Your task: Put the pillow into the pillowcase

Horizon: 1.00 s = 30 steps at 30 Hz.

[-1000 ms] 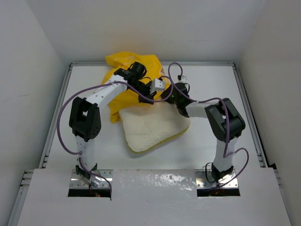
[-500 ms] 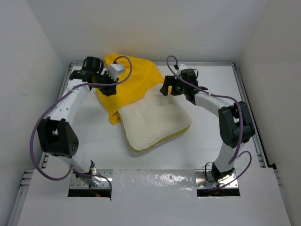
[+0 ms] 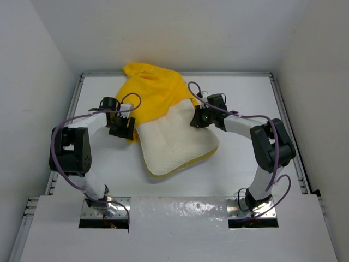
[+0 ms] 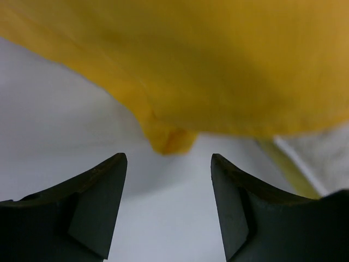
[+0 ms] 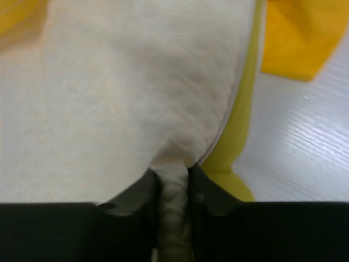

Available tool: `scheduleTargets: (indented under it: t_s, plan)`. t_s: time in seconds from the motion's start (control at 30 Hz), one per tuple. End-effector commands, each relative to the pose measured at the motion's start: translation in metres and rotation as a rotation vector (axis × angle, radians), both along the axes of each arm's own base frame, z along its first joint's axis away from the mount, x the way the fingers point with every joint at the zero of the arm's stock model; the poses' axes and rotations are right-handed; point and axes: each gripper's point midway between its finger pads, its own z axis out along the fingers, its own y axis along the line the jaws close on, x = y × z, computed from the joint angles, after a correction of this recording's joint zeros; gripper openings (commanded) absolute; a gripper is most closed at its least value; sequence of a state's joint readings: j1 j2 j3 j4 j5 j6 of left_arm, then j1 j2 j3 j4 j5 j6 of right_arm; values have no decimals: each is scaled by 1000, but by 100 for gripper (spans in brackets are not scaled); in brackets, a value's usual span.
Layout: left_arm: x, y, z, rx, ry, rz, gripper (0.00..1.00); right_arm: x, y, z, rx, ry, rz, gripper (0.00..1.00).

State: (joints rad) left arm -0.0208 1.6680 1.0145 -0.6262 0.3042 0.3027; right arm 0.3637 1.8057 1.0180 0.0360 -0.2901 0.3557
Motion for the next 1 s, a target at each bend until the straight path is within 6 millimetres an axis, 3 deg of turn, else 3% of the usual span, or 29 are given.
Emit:
scheduleTargets:
  t_s: [0.0, 0.03, 0.1, 0.13, 0.17, 0.2, 0.27, 0.3, 0.33, 0.4, 0.43, 0.47, 0.5, 0.53, 0.57, 0.6, 0.63, 0.67, 0.7, 0.73, 0.77, 0.8, 0.87, 0.97]
  plan:
    - [59, 7, 6, 29, -209, 131, 61, -34, 41, 5, 74, -2, 90, 9]
    - [59, 8, 0, 29, -200, 144, 61, -37, 49, 9, 94, -21, 105, 0]
    - [57, 8, -16, 31, -164, 154, 53, -58, 78, 16, 116, -26, 189, 0]
    - [59, 10, -20, 34, -161, 159, 45, -66, 87, 19, 121, -29, 224, 0]
    - [58, 14, -28, 43, -146, 163, 25, -78, 102, 23, 128, -29, 270, 0]
    - [59, 21, -32, 62, -148, 164, 15, -83, 114, 33, 162, -31, 306, 8]
    - [59, 50, -39, 126, -137, 213, 0, -92, 126, 46, 193, -31, 364, 35]
    - [61, 61, -38, 141, -138, 225, 0, -90, 131, 62, 206, -68, 394, 41]
    - [60, 81, -37, 160, -139, 244, 0, -94, 127, 64, 187, -55, 406, 54]
    - [61, 101, -33, 187, -149, 256, 0, -90, 118, 73, 124, -117, 420, 69]
    - [59, 114, -31, 210, -147, 244, 0, -88, 108, 85, 98, -161, 399, 73]
    - [58, 118, -29, 226, -147, 226, 0, -74, 92, 90, 77, -196, 331, 72]
    - [59, 119, -25, 233, -153, 202, 0, -71, 79, 86, 94, -184, 287, 66]
    - [55, 117, -24, 229, -137, 156, 1, -59, 73, 99, 150, -214, 235, 38]
    - [53, 110, -20, 196, -135, 135, 10, -41, 52, 99, 201, -168, 116, 21]
    - [56, 108, -14, 186, -141, 121, 16, -33, 41, 92, 202, -150, 62, 9]
    - [51, 106, -11, 170, -123, 126, 22, -25, 33, 78, 175, -121, 12, 4]
    - [51, 106, -6, 173, -124, 138, 32, -9, 23, 76, 128, -142, -49, 7]
    - [54, 107, -1, 174, -127, 164, 36, -5, 22, 68, 105, -130, -58, 17]
    - [52, 111, 1, 193, -117, 182, 46, 7, 26, 57, 93, -105, -61, 36]
    - [49, 113, 1, 197, -105, 197, 50, 4, 25, 39, 74, -58, -64, 43]
    - [50, 116, 2, 200, -102, 213, 52, 13, 33, 42, 91, -54, -53, 51]
    - [46, 119, 0, 197, -79, 257, 57, 16, 38, 14, 80, 28, -64, 58]
    - [44, 122, -1, 155, -69, 302, 59, 21, 39, -7, 71, 63, -95, 64]
